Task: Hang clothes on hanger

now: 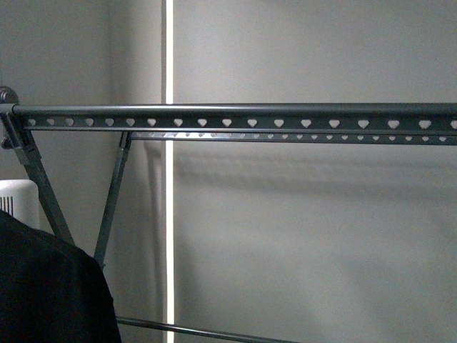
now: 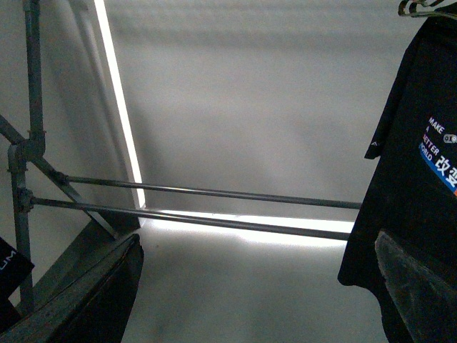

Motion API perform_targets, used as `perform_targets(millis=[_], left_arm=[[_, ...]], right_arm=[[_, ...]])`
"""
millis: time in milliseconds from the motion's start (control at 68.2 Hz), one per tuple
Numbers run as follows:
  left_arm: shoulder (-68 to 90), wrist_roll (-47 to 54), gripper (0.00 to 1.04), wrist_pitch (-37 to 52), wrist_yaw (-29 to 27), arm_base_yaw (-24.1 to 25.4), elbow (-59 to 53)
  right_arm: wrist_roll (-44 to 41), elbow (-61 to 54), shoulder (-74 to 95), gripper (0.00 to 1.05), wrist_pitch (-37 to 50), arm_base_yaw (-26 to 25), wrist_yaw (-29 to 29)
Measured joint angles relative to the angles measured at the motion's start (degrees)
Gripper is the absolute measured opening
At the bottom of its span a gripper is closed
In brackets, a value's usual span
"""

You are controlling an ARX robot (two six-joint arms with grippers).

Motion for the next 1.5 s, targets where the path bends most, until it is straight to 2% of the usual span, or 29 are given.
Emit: perform_targets(millis=[293,323,337,381,411,440,499,543,689,821,924,1070,1437,1466,1496], left_arm=[[0.0,0.0,0.98,0.0,0.0,0.0,0.0],[0.6,0.5,0.98,-0.5,2.9,0.8,0.1],[1.3,1.3,0.98,-1.0,6.6,1.7,0.4],[4.9,1.5,0.98,-0.4,12.8,2.6,1.2],[8.5,0.9,0.98,1.3,15.1,2.3,2.1],[12.6,-0.8,0.98,3.7,15.1,1.7,3.5],[20.1,-4.4,0.98,8.2,12.0,0.3,7.1],[28.1,-8.6,0.98,11.7,6.7,-1.0,12.0],[50.0,-24.2,0.98,12.8,-7.4,-6.1,27.5],[64.7,-33.7,0.98,15.2,-15.8,-9.4,37.6],[73.4,-37.8,0.98,14.8,-19.1,-10.1,45.2],[82.0,-41.4,0.98,13.1,-21.0,-9.0,54.1],[92.2,-42.9,0.98,13.6,-21.2,-6.3,63.3],[93.6,-42.9,0.97,13.7,-21.5,-6.2,64.4],[94.9,-42.9,0.9,13.3,-22.0,-6.1,65.6]], right_arm=[[0.0,0.0,0.0,0.97,0.0,0.0,0.0],[0.0,0.0,0.0,0.97,0.0,0.0,0.0],[0.0,0.0,0.0,0.97,0.0,0.0,0.0],[0.0,0.0,0.0,0.97,0.0,0.0,0.0],[0.0,0.0,0.0,0.97,0.0,0.0,-0.2],[0.0,0.0,0.0,0.97,0.0,0.0,-0.1],[0.0,0.0,0.0,0.97,0.0,0.0,-0.1],[0.0,0.0,0.0,0.97,0.0,0.0,-0.1],[0.0,0.0,0.0,0.97,0.0,0.0,-0.1],[0.0,0.0,0.0,0.97,0.0,0.0,-0.1],[0.0,0.0,0.0,0.97,0.0,0.0,-0.1],[0.0,0.0,0.0,0.97,0.0,0.0,-0.1],[0.0,0.0,0.0,0.97,0.0,0.0,-0.1],[0.0,0.0,0.0,0.97,0.0,0.0,-0.1],[0.0,0.0,0.0,0.97,0.0,0.0,-0.1]])
